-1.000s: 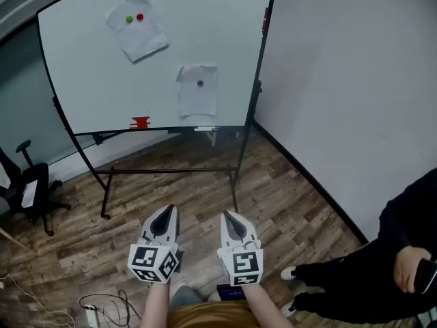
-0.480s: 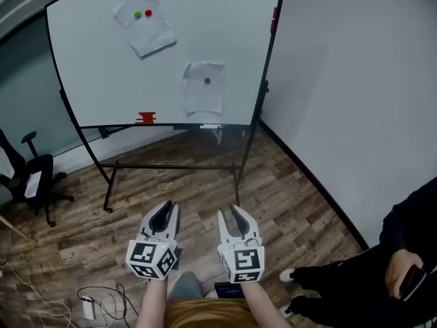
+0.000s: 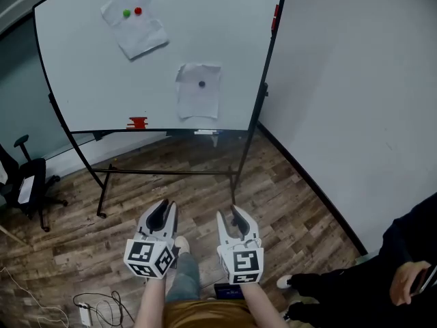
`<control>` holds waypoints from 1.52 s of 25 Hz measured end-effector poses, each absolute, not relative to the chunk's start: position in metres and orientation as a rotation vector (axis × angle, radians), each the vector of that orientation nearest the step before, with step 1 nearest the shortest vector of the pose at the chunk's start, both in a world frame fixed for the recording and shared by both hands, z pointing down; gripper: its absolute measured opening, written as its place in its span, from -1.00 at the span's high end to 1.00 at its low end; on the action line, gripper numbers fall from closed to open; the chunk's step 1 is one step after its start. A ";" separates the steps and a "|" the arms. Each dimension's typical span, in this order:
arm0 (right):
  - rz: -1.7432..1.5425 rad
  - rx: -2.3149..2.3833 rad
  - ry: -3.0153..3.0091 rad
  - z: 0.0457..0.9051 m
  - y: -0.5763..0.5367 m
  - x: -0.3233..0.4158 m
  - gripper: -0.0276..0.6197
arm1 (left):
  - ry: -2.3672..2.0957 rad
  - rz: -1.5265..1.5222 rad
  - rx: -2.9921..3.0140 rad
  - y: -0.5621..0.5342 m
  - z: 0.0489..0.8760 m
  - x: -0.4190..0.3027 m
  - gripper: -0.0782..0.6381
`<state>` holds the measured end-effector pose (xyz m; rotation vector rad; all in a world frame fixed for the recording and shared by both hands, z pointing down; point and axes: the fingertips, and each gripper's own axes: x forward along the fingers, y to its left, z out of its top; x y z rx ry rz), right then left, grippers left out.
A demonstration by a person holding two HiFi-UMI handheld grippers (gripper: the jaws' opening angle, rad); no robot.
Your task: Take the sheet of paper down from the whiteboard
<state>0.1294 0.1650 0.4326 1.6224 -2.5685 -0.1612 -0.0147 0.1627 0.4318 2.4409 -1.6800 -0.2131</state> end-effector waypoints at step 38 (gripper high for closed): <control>-0.237 1.745 -2.437 0.412 -0.366 0.022 0.44 | -1.504 -0.163 2.508 -0.371 0.431 -0.098 0.55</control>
